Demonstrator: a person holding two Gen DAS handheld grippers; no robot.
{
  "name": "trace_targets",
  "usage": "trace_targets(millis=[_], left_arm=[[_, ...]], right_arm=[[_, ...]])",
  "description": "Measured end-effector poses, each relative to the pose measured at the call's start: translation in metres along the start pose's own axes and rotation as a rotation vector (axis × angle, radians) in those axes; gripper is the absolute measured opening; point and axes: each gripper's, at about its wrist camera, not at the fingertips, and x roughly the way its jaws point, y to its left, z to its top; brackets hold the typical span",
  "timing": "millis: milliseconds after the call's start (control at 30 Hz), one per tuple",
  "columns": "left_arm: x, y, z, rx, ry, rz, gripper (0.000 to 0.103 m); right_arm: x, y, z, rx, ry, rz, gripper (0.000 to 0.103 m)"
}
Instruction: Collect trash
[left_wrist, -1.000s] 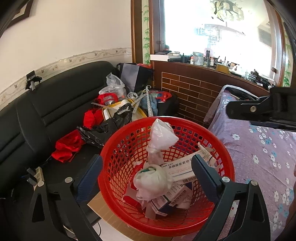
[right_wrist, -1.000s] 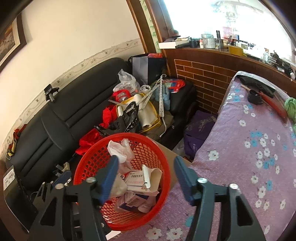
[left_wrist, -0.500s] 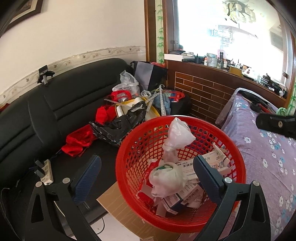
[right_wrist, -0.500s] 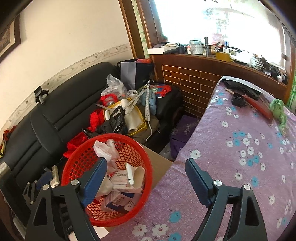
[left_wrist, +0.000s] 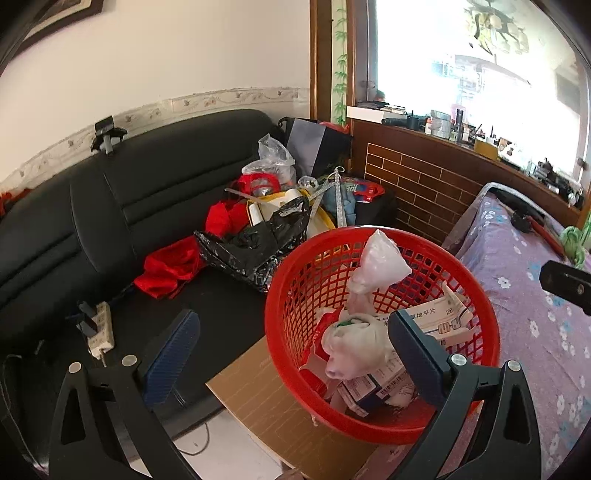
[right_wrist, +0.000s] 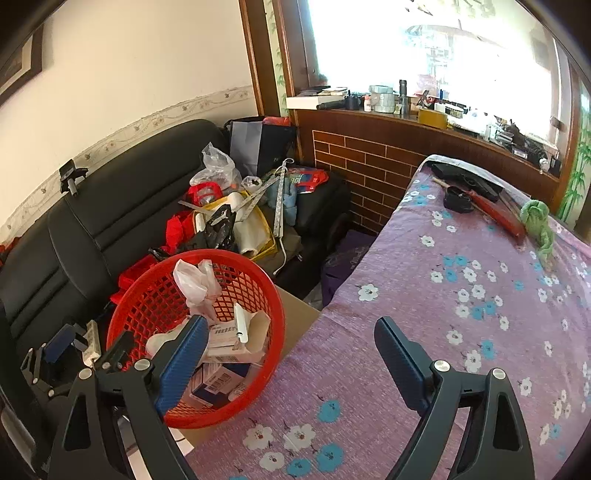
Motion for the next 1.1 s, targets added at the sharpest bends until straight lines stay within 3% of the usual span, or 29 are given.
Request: trace_targets(millis=[167, 500, 700, 900, 1100], left_arm=[[-0.004, 0.020, -0.003, -0.086, 0.020, -0.007, 0.101], [-0.008, 0.033, -0.011, -0.087, 0.061, 0.010, 0.101], [-0.018, 0.036, -0.017, -0.081, 0.045, 0.025, 0.101], [-0.028, 0.035, -0.023, -0.051, 0.029, 0.087, 0.101], [-0.054, 0.033, -0.033, -0.023, -0.044, 0.191, 0.101]], right_arm=[[-0.007, -0.001, -0.006, -0.012, -0.007, -0.020, 0.095], [-0.015, 0.010, -0.025, -0.055, 0.002, -0.037, 0.095], [-0.023, 0.014, -0.036, -0.084, -0.003, -0.047, 0.095], [-0.035, 0.019, -0.047, -0.126, -0.025, -0.087, 0.096], [-0.057, 0.024, -0.064, -0.191, -0.076, -0.143, 0.098]])
